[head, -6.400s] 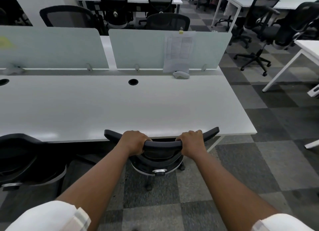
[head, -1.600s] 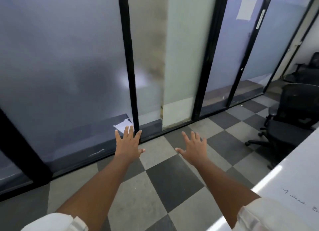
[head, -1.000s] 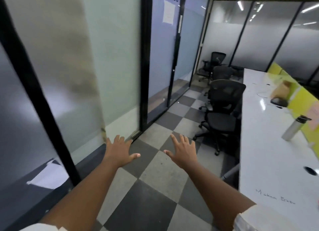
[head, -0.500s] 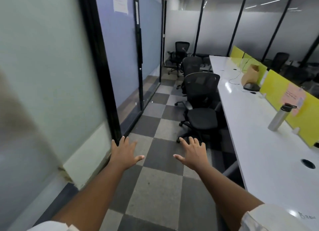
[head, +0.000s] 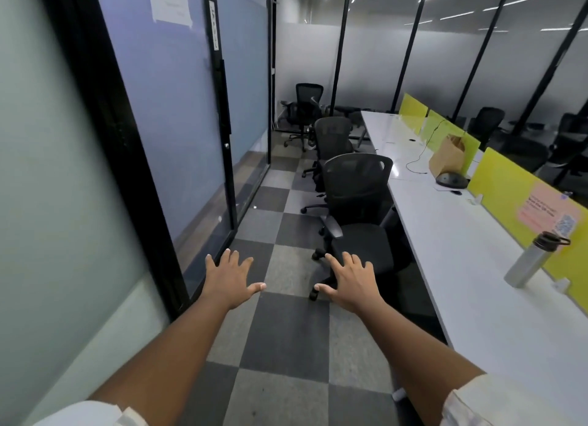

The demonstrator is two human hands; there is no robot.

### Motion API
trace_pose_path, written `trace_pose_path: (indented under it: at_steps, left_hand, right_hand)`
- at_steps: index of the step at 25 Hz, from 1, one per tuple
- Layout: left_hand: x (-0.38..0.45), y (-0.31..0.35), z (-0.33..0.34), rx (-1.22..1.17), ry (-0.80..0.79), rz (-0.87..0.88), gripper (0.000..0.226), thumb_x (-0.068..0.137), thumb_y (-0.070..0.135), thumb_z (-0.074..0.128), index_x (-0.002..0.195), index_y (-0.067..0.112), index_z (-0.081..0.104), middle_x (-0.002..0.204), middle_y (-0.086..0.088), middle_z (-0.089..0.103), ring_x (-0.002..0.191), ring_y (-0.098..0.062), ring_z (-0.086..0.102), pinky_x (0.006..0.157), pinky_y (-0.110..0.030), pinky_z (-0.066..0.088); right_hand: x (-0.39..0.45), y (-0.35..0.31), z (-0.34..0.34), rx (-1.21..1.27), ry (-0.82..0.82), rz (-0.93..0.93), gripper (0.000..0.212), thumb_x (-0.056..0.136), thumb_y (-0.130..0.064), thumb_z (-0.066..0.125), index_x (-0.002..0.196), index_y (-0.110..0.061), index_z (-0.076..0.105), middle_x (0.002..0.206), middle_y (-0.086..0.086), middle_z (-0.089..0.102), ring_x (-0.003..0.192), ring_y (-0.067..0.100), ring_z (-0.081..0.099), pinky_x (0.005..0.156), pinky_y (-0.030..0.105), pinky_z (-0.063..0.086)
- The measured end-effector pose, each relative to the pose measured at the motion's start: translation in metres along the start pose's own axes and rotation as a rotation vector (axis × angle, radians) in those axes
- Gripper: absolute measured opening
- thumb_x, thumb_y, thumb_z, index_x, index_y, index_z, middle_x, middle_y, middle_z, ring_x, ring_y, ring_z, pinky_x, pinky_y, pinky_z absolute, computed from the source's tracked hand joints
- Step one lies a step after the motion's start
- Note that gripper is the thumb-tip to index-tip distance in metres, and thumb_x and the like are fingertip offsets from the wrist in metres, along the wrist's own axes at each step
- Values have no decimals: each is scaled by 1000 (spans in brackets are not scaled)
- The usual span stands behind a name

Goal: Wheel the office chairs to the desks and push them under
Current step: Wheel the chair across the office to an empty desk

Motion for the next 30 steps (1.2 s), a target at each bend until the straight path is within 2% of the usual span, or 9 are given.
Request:
trace_pose_path:
  at_steps: [8, 14, 23, 30]
  left_hand:
    - [255, -39, -12, 11, -17, 108, 87, 92, 80, 29, 162, 29, 15, 168, -11, 12, 156, -30, 2, 120, -66, 6]
    - [417, -31, -38, 4, 17, 186, 87, 94, 74, 37, 162, 27, 10, 167, -9, 16, 156, -28, 7, 121, -62, 14]
    - [682, 43, -41, 33, -2, 296, 85, 97, 69, 41, 162, 26, 8, 167, -9, 14, 156, -28, 6, 122, -60, 12]
    - [864, 86, -91, 73, 27, 354, 81, 100, 59, 47, 162, 26, 8, 167, -11, 15, 156, -30, 6, 121, -63, 14]
  right_hand:
    - [231, -4, 7, -21, 14, 62, 88, 89, -82, 30, 160, -30, 21, 150, 11, 39, 131, 32, 40, 95, 47, 39]
    - [362, 21, 20, 33, -8, 177, 89, 89, -84, 27, 160, -31, 20, 146, 9, 42, 132, 31, 40, 97, 48, 39]
    - [598, 142, 94, 75, -87, 349, 90, 87, -84, 30, 157, -28, 26, 134, 9, 48, 119, 31, 46, 91, 47, 41]
    - [766, 230, 92, 154, -117, 473, 96, 84, -86, 36, 158, -27, 20, 145, 13, 44, 128, 36, 45, 97, 50, 41]
Point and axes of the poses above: each hand's wrist, its own x-axis towards the middle knuckle, its own z-axis out of the palm, y = z × x, the point moved 10 cm from there along x, towards the middle knuckle
